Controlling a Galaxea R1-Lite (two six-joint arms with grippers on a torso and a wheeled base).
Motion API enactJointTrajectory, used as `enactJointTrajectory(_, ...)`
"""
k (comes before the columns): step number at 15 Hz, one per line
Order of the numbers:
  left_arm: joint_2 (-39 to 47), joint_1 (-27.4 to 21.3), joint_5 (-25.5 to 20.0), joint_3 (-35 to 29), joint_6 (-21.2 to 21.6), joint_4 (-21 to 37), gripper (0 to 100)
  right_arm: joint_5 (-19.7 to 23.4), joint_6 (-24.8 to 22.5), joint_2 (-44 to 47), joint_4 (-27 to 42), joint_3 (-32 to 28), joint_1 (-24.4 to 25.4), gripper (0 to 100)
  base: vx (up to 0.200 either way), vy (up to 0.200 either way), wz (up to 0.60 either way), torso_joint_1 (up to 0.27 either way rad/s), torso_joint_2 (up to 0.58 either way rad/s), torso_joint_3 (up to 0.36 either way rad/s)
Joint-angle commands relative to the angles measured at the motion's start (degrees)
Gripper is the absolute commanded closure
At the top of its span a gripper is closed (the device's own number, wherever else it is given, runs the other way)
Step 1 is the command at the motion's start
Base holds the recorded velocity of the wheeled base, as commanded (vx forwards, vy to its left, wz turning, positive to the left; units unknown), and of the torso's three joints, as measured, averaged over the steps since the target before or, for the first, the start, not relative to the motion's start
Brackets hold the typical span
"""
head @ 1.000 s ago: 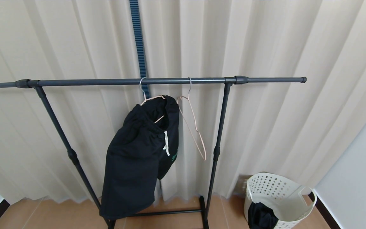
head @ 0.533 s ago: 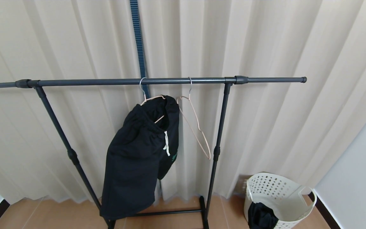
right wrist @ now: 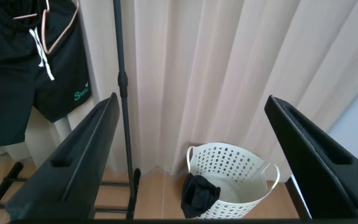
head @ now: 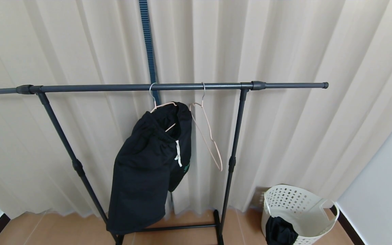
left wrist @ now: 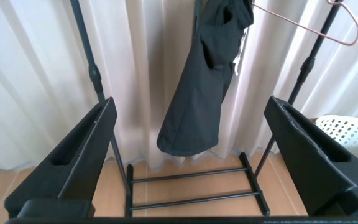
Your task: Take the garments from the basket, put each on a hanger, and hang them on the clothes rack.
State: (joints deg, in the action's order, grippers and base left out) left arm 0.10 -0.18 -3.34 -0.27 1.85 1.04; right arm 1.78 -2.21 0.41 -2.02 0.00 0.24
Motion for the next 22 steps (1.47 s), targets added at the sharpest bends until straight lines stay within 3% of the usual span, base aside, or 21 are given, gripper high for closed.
enactJointTrajectory(1, 0.08, -0.08, -0.09, 0.09, 0.08, 0.02, 0, 0.07, -0.08, 0.2, -0.17, 0.0, 0.02, 0, 0.0, 0.0, 0.0, 0.0, 0.0, 0.0)
enactJointTrajectory(14, 0.08, -0.08, -0.09, 0.09, -0.1, -0.07, 0, 0.15, 1.06, 0.11, -0.53, 0.0, 0.02, 0, 0.0, 0.0, 0.0, -0.149, 0.35, 0.198)
enactJointTrajectory(22, -0.01, -0.08, -0.09, 0.18, -0.18, -0.07, 0, 0.07, 1.06, 0.11, -0.53, 0.0, 0.02, 0, 0.0, 0.0, 0.0, -0.218, 0.53, 0.32)
